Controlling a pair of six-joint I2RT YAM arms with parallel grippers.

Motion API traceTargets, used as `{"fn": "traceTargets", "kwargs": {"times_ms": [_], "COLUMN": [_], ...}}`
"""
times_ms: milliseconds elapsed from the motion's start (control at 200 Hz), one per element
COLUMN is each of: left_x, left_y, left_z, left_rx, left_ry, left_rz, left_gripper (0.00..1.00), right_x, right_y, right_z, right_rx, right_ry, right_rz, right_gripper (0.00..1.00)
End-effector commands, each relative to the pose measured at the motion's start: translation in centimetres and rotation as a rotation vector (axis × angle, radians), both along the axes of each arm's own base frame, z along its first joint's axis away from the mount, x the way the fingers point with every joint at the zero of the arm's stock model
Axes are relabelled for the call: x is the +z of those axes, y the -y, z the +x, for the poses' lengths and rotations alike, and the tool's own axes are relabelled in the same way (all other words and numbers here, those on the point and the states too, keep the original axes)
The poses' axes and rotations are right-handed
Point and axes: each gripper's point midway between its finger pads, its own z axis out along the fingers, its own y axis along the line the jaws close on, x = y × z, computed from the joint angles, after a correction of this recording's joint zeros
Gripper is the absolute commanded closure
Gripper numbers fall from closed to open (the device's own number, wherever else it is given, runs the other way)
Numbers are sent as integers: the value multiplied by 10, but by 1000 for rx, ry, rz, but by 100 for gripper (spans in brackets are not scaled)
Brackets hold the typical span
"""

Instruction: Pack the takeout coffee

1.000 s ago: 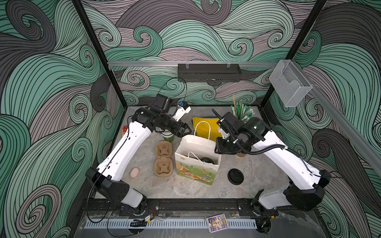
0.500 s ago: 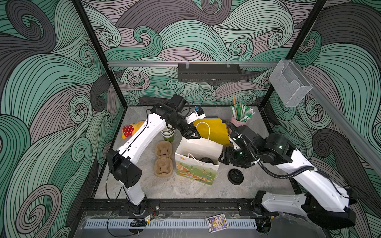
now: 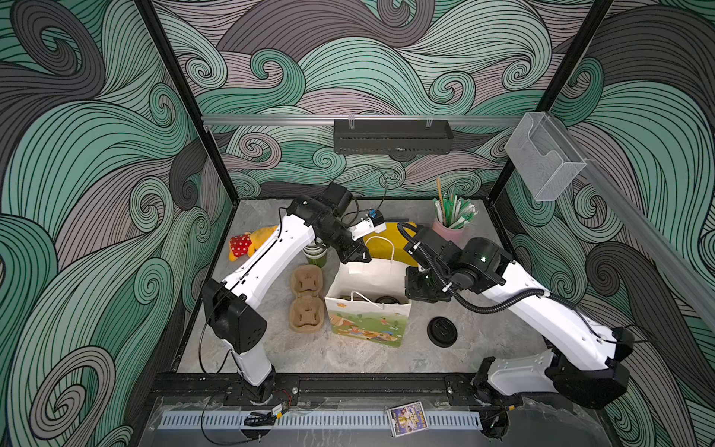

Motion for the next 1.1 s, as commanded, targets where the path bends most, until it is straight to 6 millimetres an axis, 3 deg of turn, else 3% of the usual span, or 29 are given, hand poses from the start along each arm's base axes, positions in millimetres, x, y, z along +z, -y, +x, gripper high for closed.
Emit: {"fn": "traceTargets", "kwargs": {"times_ms": [0,165,205,295,355,410,545,740,946,1096], "left_x": [14,14,15,19,23,30,31,27,29,28], "left_y": [-11,-27,-33,-45,-51,-59,-72,-91,-98,-97], "left_z": [-9,-6,-6,-8,-10,-12,-13,-19,-15,-15], "left_rx": [54,249,305,429,503,590,774,979,1118,1206], "left_ry": [9,-12,-16,-23,-29,-23,-60,-121,-168,-224], "left_rz": [9,37,43,38,15,-22,-103,-188,-296,-339], "left_gripper": [100,100,100,100,100,100,100,100,100,100], "right_x": [3,13,15,29,41,50,59,51,45,59], "right_y": [5,-9,-12,-15,-12,-5,15,37,36,27], "right_z": [11,30,33,40,43,43,39,26,17,18], "right_rx": [21,98,111,132,135,127,80,20,8,-8], "right_ry": [30,51,51,87,113,133,156,136,107,137], "right_rz": [-36,-24,-20,-17,-22,-31,-32,-35,-1,69], "right_gripper": [91,94,85,51,38,33,30,30,30,24]}}
